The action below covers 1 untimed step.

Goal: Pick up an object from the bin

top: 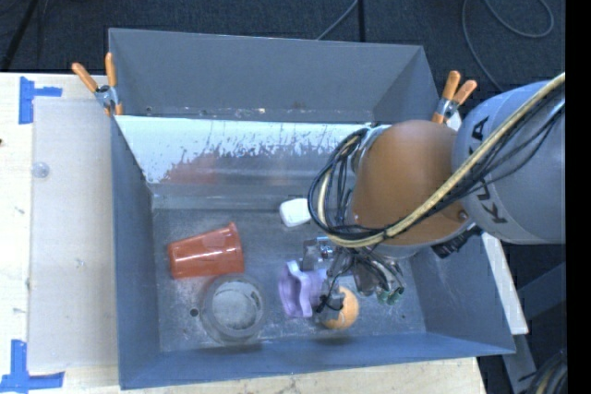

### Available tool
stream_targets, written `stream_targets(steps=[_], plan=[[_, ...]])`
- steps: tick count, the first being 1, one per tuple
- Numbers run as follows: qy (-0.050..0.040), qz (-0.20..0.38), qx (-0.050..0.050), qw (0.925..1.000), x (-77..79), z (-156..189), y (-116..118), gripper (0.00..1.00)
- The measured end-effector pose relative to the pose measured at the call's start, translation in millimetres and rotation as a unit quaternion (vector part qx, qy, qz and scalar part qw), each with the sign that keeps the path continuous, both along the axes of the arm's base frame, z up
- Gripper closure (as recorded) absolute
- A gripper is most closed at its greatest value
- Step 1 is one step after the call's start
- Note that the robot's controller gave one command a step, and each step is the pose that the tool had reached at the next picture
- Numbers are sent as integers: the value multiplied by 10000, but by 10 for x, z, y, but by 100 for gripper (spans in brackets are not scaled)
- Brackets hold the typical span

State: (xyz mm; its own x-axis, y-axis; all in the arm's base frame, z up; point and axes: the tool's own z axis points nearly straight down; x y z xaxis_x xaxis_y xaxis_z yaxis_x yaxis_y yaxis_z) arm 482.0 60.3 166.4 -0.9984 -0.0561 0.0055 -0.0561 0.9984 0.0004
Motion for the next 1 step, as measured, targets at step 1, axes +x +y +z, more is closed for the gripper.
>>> stream_targets(steps=[1], plan=[[52, 90, -4, 9999, -74, 1250, -82, 100]])
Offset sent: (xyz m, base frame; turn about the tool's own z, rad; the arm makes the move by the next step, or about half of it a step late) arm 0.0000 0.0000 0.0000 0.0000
